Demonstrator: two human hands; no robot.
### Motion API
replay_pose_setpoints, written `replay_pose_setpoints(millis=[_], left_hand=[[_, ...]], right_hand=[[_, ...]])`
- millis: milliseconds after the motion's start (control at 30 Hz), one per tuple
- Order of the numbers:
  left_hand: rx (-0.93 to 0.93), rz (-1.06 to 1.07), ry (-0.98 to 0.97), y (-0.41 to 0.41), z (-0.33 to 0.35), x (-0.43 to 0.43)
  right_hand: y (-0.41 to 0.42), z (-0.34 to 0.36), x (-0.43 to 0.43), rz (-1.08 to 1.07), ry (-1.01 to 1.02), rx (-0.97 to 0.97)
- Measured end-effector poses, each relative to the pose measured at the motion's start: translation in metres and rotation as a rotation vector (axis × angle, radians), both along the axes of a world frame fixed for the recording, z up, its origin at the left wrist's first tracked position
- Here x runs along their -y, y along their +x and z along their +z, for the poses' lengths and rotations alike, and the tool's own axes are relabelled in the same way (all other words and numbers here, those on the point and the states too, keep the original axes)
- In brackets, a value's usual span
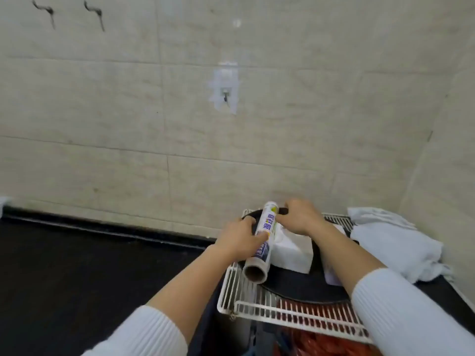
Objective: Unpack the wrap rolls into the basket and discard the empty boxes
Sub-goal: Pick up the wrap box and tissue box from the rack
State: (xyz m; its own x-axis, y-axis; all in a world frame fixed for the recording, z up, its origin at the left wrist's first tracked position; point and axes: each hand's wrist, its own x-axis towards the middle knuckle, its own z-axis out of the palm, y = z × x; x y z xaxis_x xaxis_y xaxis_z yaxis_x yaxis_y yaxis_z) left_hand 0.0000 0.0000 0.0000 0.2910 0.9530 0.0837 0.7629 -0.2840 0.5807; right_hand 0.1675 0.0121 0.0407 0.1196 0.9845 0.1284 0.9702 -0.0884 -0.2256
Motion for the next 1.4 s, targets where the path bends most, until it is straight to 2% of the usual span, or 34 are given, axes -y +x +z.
replay_pose_setpoints(millis=[100, 300, 533, 700, 833, 967, 1100, 1267, 1400], left_hand=[[-0.093, -0.075, -0.045, 0.012, -0.018, -0.010], [-0.107, -0.164, -0.159, 0.012, -0.038, -0.028], [0.068, -0.225, -0.327, 0.009, -0.044, -0.035], [0.243, -0.223, -0.349, -0.001, -0.050, -0.036], [0.533, -0.218, -0.494, -0.023, -0.045, -0.041], [0.711, -0.178, -0.479, -0.058, -0.037, -0.049], [0.753, -0.125, -0.448, -0.090, -0.034, -0.055], [0.742, -0.090, -0.443, -0.101, -0.043, -0.054], [0.770, -0.085, -0.483, -0.092, -0.049, -0.051]], right_hand=[[0.007, -0.007, 0.000, -0.102, -0.041, 0.006], [-0.002, -0.023, 0.000, -0.293, -0.170, -0.029], [-0.023, -0.038, -0.001, -0.474, -0.175, -0.132], [-0.023, -0.044, 0.001, -0.554, -0.112, -0.187], [-0.016, -0.039, -0.003, -0.567, -0.062, -0.198], [-0.008, -0.024, -0.012, -0.486, -0.056, -0.256], [-0.007, -0.012, -0.023, -0.436, -0.110, -0.358], [-0.025, -0.027, -0.034, -0.399, -0.146, -0.202], [-0.036, -0.049, -0.030, -0.392, -0.175, -0.176]])
